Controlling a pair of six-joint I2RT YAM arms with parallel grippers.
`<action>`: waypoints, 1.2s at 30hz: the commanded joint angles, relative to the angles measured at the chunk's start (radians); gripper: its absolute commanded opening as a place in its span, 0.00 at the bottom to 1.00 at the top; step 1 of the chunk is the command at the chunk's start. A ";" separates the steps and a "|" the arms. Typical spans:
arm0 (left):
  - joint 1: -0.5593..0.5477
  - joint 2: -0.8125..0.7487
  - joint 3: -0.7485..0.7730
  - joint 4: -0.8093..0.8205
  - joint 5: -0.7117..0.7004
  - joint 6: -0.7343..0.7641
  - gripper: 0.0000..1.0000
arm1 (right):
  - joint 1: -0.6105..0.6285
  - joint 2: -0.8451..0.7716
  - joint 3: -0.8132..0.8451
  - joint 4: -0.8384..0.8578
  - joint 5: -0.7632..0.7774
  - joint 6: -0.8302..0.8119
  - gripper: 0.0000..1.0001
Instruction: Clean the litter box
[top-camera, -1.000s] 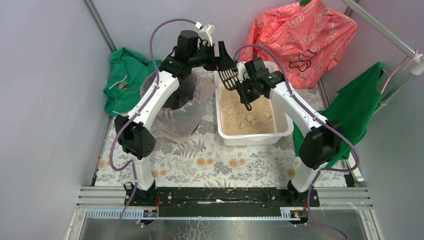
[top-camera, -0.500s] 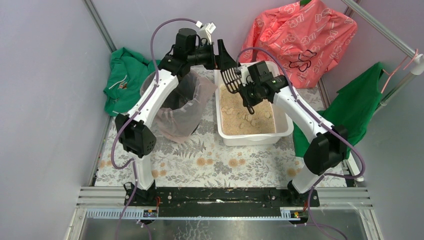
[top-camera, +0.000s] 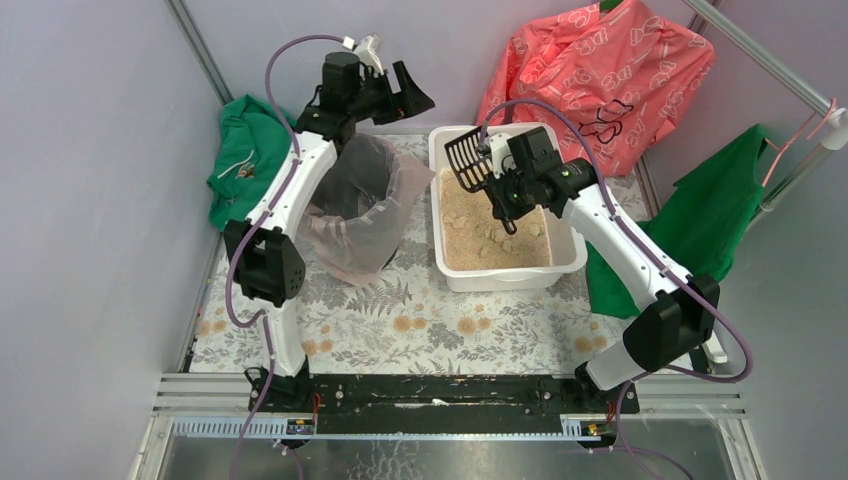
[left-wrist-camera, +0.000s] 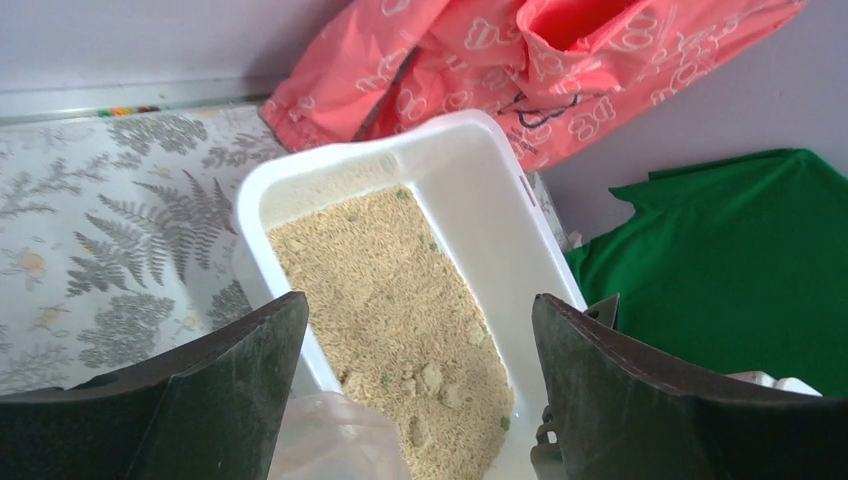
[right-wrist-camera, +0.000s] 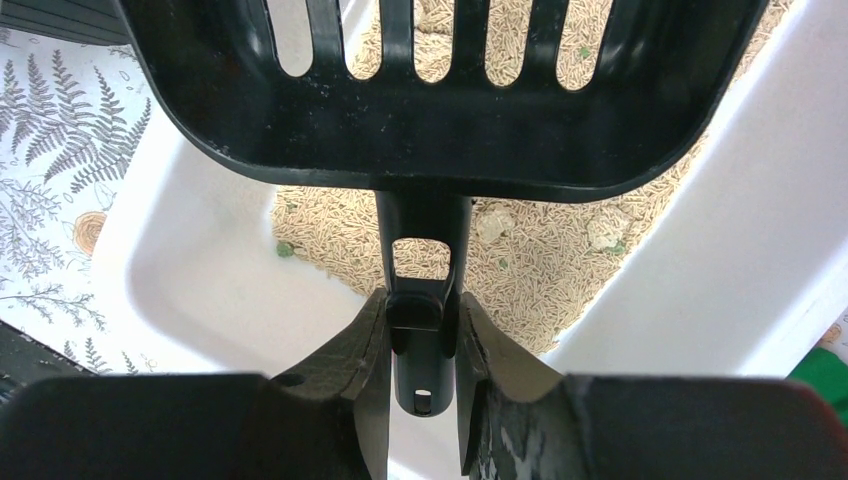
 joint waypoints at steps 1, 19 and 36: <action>-0.044 -0.014 -0.010 0.072 0.012 -0.026 0.91 | 0.008 -0.018 0.023 0.001 -0.040 -0.019 0.00; -0.211 0.085 0.035 0.032 0.208 -0.054 0.71 | 0.009 -0.013 0.067 -0.001 -0.044 -0.027 0.00; -0.209 0.070 0.017 -0.002 0.208 -0.052 0.00 | 0.008 -0.023 0.088 0.022 -0.019 0.004 0.00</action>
